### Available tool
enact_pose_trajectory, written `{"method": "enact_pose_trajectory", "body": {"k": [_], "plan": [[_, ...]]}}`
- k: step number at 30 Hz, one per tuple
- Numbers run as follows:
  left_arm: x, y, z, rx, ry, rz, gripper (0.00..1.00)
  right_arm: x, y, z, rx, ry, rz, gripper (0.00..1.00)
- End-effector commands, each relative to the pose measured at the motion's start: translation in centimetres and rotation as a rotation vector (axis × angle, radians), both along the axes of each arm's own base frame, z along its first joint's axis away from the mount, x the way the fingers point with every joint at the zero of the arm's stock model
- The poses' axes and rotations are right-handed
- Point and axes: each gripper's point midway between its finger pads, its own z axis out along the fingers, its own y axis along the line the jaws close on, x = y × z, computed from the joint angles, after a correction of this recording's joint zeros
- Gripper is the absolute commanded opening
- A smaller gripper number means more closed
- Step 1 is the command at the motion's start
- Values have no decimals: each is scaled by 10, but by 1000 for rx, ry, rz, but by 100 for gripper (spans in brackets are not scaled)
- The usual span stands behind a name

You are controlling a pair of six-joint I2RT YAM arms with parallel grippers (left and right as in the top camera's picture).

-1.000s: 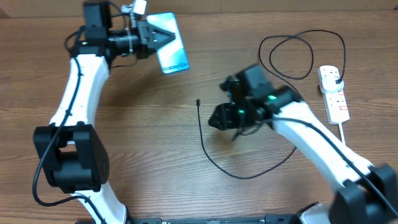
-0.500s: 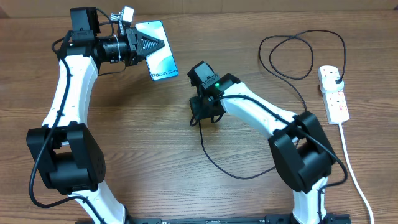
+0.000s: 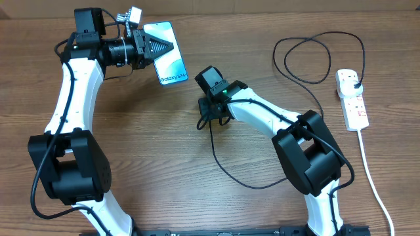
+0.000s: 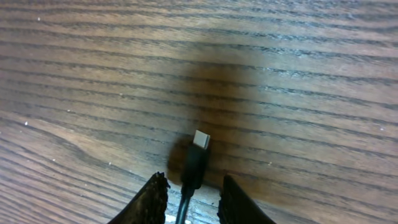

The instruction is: Plug charger to phone and switch on socket

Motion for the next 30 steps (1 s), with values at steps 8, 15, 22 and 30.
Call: {"method": "enact_pose_trajectory", "body": {"k": [8, 15, 22, 30], "plan": [[-8, -6, 26, -23, -76, -40, 4, 3, -4, -9, -28, -24, -39, 22], [-9, -6, 26, -24, -75, -41, 4, 2, -4, -10, -63, -46, -38, 19], [-7, -1, 26, -24, -79, -31, 4, -3, -5, -12, -62, -22, -77, 19], [-3, 24, 29, -43, -71, 14, 4, -4, -6, -18, -68, -14, -81, 23]]}}
